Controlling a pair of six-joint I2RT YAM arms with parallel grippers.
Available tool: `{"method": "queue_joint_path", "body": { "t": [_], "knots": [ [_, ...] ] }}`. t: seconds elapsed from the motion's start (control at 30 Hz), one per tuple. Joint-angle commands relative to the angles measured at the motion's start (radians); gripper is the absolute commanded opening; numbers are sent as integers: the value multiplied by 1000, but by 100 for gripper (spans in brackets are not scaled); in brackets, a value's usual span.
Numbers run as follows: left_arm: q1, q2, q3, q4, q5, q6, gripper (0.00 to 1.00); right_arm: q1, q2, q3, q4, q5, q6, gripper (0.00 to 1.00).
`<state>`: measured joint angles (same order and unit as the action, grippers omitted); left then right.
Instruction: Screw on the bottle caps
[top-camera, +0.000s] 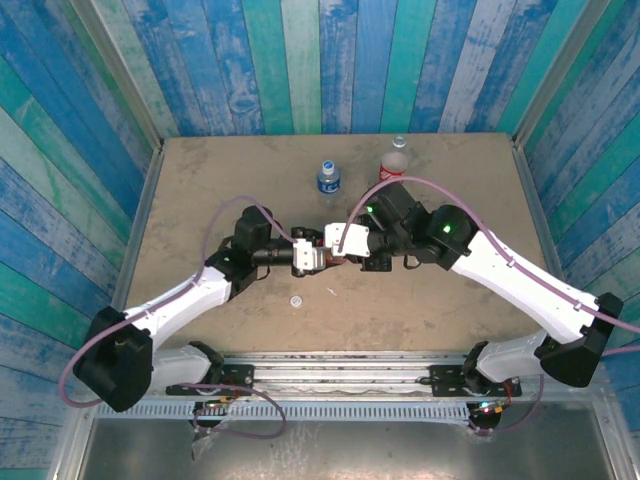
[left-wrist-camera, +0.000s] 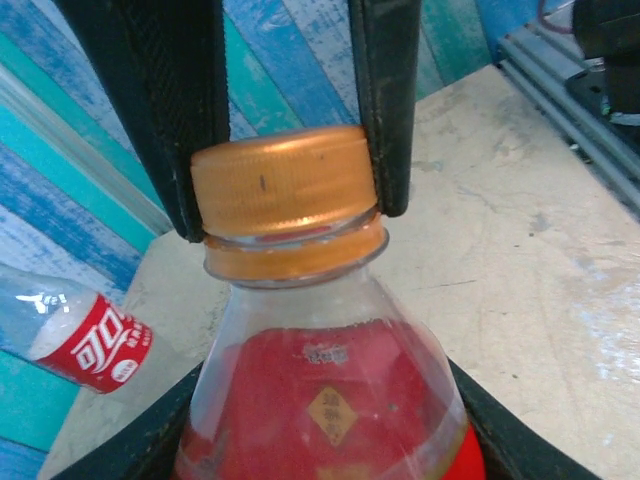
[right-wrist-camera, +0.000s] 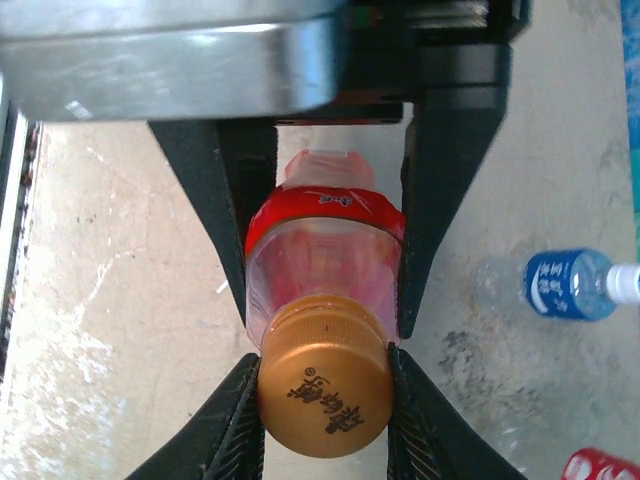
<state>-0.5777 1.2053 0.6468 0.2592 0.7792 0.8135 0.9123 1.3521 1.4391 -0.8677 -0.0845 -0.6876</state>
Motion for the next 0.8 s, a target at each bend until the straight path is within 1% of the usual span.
{"method": "queue_joint_path", "body": {
  "t": [0.0,0.03,0.07,0.13,0.17,0.2,0.27,0.3,0.37,0.43,0.47,0.5,0.53,0.6,0.67,0.73,0.77],
  "knots": [
    [7,-4,-49,182,-182,-56,52,-1,-8,-11,39,29,347,7],
    [8,-6,-64,214,-203,-53,52,-4,-13,-19,72,57,460,7],
    [7,-9,-74,229,-215,-45,52,-7,-21,-28,107,82,613,5],
    [7,-7,-87,262,-236,-41,51,-8,-42,-62,192,41,877,1],
    [6,-7,-91,267,-241,-33,51,-9,-58,-102,248,13,1023,1],
    [4,-7,-95,273,-247,-27,50,-9,-74,-148,309,-27,1132,1],
    [1,-7,-102,278,-253,-16,50,-9,-92,-191,373,-106,1217,2],
    [1,-6,-102,273,-251,-12,50,-9,-95,-190,362,-113,1224,5],
    [0,-7,-99,260,-246,-4,50,-12,-97,-169,299,-104,1166,14],
    [-1,-10,-99,251,-240,6,50,-18,-104,-154,240,-93,1054,28],
    [0,-11,-98,238,-235,12,51,-20,-110,-151,216,-104,956,36],
    [-1,-13,-96,223,-227,20,51,-19,-118,-150,188,-116,830,42],
    [0,-15,-93,206,-215,28,51,-18,-124,-148,162,-115,713,46],
    [-1,-14,-79,143,-180,59,52,-9,-117,-112,61,-20,527,50],
    [-1,-15,-73,109,-159,69,52,-6,-97,-69,-15,60,398,53],
    [-1,-19,-74,107,-141,77,52,0,-88,-50,-39,106,255,53],
    [0,-19,-75,106,-136,77,52,13,-89,-51,-31,130,179,55]
  ]
}}
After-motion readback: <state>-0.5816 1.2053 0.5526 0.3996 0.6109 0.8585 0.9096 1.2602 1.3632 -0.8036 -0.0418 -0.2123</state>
